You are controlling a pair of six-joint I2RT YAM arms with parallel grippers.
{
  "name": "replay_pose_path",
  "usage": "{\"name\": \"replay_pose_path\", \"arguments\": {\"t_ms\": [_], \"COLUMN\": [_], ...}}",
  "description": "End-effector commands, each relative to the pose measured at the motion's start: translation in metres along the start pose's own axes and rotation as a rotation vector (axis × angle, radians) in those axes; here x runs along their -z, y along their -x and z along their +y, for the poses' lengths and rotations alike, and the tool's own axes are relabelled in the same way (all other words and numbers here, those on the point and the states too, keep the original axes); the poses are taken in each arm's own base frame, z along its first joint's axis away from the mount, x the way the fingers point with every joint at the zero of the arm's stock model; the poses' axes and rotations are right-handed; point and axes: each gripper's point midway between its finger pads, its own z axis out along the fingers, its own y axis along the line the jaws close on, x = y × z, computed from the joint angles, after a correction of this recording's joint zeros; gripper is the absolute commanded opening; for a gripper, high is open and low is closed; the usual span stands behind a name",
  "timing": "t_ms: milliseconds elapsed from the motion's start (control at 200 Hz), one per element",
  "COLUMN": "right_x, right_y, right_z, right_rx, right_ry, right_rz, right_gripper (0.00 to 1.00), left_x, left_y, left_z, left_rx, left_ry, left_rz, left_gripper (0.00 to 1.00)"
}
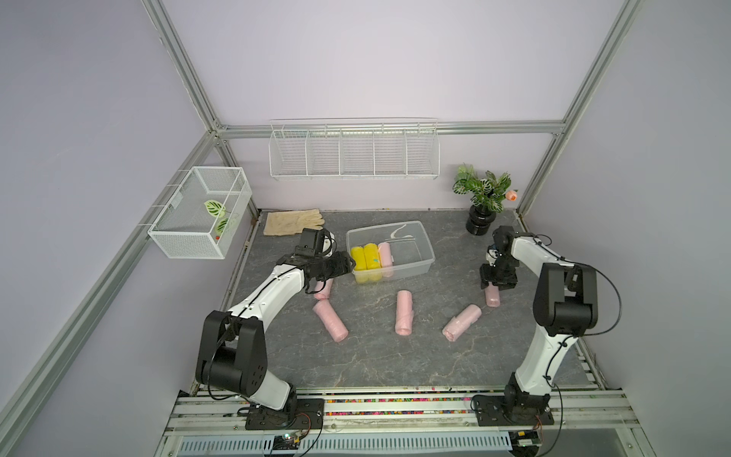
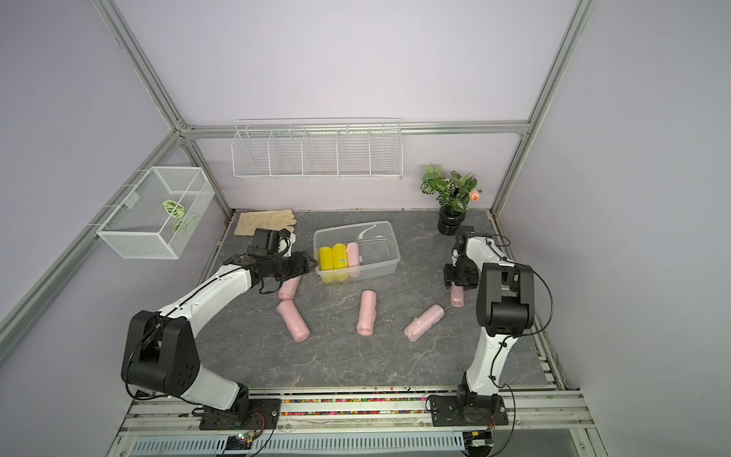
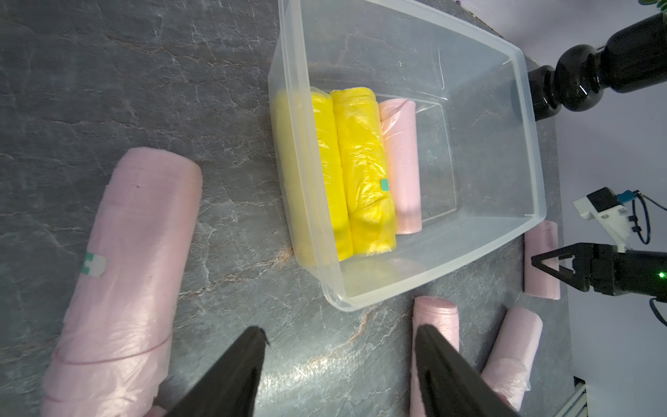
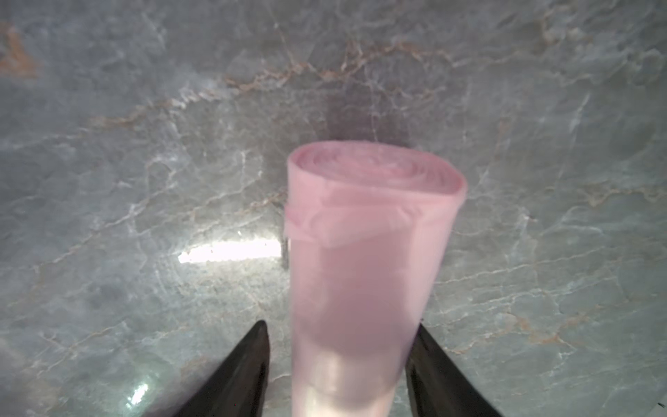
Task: Put the roll of trash bags into the storage box
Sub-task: Pick up the roll of trash bags from the center of the board.
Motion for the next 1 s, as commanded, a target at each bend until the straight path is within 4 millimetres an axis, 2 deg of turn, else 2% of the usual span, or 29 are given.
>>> {"name": "replay_pose_path", "arguments": {"t_ms": [0, 180, 275, 365, 460, 575, 740, 900, 995], "right_x": [-0.008, -0.016, -0.017, -0.013, -0.004, 0.016, 0.057, 0.101, 0.128], "right_y": [-0.003, -0.008, -0.010, -0.010, -0.006, 0.003, 0.022, 0.042, 0.054], "right_z": [0.004, 0.005, 0.004, 0.005, 0.007, 0.014, 0.033, 0.064, 0.090], "right_rx": [0.009, 0.014, 0.016, 0.014, 0.017, 0.014, 0.019, 0.054, 0.081], "right_ry": [0.002, -0.001, -0.003, 0.000, 0.011, 0.050, 0.137, 0.214, 0.277], "right_rz": [0.040, 0.066, 0.065, 0.051, 0.031, -0.019, -0.126, -0.234, -0.300], "right_gripper": [0.62, 0.59, 0.52, 0.46, 0.44, 0.43, 0.43, 0.43, 0.43], "left_x": [0.007, 0.009, 0.010, 0.010, 0.010, 0.010, 0.011, 0.013, 0.014], "left_y": [0.001, 0.002, 0.003, 0.002, 0.003, 0.003, 0.005, 0.008, 0.011], "left_z": [-0.002, -0.002, -0.001, -0.001, -0.001, -0.001, 0.000, -0.003, -0.004], "left_rx": [0.007, 0.005, 0.005, 0.004, 0.004, 0.003, -0.003, -0.006, -0.008], "left_ry": [-0.003, 0.000, 0.004, 0.006, 0.007, 0.009, 0.019, 0.014, 0.011], "left_rz": [-0.013, -0.019, -0.021, -0.019, -0.019, -0.021, -0.023, -0.029, -0.035], "left_gripper": [0.70, 0.70, 0.70, 0.70, 0.70, 0.70, 0.70, 0.70, 0.70]}}
